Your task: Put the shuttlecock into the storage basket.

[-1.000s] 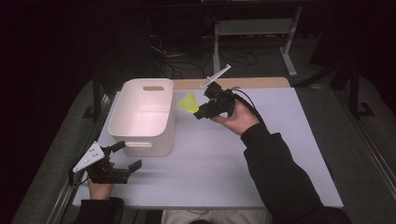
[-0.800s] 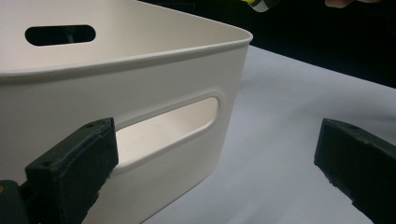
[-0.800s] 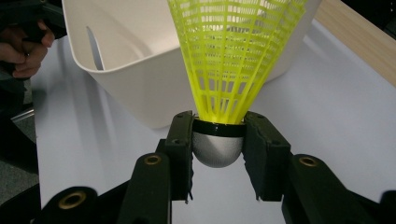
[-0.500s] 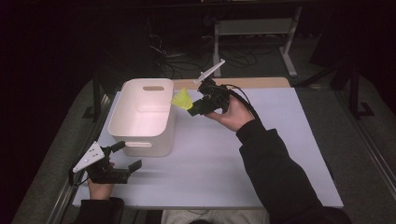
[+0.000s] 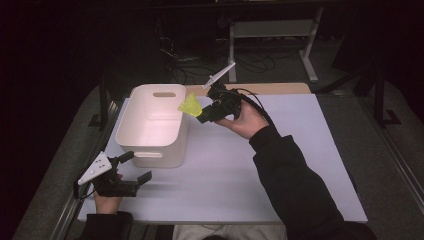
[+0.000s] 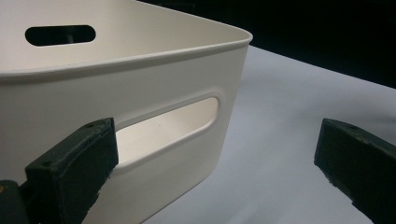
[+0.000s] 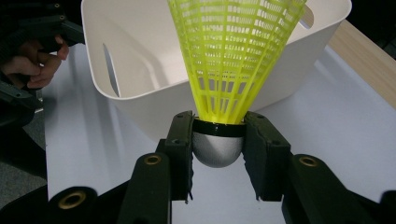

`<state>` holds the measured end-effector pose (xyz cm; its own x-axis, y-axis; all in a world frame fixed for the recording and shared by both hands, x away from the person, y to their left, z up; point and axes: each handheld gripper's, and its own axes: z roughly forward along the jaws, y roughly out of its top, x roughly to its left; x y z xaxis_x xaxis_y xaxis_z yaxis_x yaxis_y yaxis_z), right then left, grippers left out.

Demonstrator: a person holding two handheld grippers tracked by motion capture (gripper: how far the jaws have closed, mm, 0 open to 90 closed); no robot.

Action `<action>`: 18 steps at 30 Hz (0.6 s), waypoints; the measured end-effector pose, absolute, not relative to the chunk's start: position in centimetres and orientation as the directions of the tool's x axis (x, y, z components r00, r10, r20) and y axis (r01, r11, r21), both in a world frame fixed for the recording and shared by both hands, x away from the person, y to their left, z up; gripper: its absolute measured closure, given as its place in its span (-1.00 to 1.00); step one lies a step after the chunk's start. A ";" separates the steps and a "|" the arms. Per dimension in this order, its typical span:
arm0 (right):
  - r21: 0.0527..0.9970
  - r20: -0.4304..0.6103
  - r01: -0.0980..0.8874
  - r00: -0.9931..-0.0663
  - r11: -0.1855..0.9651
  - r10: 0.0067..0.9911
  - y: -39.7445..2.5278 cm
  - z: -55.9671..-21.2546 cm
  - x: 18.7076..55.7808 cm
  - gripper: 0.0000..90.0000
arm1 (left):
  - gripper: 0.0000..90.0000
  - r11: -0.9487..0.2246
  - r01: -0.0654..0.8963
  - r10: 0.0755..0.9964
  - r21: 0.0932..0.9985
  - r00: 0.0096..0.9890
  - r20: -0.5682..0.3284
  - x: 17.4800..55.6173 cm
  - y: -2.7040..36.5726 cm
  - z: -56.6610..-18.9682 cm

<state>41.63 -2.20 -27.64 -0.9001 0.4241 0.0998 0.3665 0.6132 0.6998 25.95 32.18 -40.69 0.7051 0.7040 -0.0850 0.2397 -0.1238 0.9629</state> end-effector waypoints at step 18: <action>0.700 0.078 0.319 -0.924 0.639 0.375 0.5 -26.3 41.6 0.40 | -1.00 -0.123 0.240 0.703 0.963 0.706 -0.086 25.9 32.2 -40.7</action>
